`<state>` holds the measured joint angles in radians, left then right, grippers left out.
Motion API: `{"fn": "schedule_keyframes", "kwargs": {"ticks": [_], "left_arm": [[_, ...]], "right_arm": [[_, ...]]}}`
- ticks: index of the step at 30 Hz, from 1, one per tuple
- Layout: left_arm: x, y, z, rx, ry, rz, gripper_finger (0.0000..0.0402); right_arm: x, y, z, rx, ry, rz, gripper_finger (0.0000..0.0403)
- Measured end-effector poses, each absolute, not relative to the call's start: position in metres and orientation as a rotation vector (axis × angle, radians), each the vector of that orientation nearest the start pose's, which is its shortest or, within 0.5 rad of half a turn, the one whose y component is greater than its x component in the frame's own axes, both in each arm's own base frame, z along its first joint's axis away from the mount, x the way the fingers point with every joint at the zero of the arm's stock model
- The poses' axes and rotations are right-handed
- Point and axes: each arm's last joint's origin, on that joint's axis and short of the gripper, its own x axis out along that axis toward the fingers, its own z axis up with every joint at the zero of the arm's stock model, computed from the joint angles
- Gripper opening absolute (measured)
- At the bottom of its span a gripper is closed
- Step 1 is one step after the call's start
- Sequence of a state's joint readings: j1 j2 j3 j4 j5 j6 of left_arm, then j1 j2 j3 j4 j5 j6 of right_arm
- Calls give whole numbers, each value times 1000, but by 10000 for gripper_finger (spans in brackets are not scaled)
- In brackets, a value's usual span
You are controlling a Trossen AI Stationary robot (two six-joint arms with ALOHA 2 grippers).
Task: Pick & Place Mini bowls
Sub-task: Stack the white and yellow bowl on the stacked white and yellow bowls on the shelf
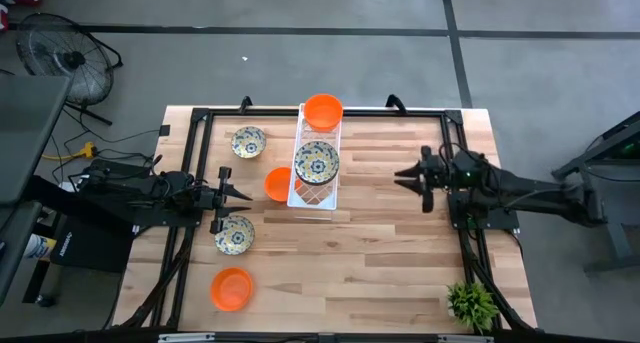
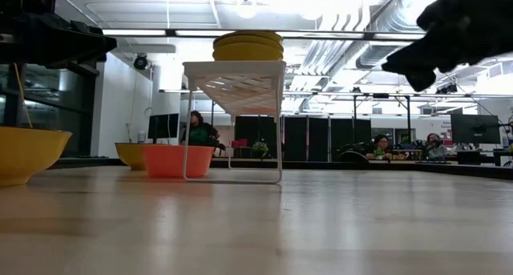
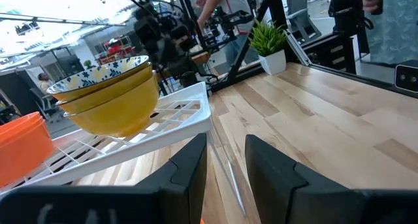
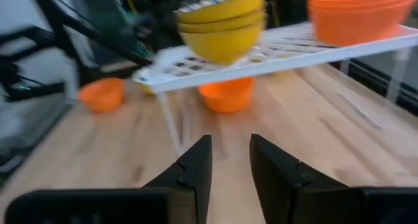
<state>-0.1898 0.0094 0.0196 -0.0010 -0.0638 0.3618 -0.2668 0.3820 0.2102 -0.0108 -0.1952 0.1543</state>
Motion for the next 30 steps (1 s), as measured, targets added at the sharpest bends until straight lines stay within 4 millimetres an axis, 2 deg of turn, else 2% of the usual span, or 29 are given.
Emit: {"fn": "schedule_keyframes", "kwargs": {"ticks": [8,14,19,30], "left_arm": [[96,-17,169,360,-32,-123,101],[96,-17,169,360,-32,-124,101],[96,-17,169,360,-32,-123,101],[96,-17,169,360,-32,-124,101]], "right_arm": [[106,-13,184,208,45,31,60],[99,-9,179,178,-27,73,7],[96,-6,173,171,-64,77,9],[97,-4,172,172,-52,67,1]]}}
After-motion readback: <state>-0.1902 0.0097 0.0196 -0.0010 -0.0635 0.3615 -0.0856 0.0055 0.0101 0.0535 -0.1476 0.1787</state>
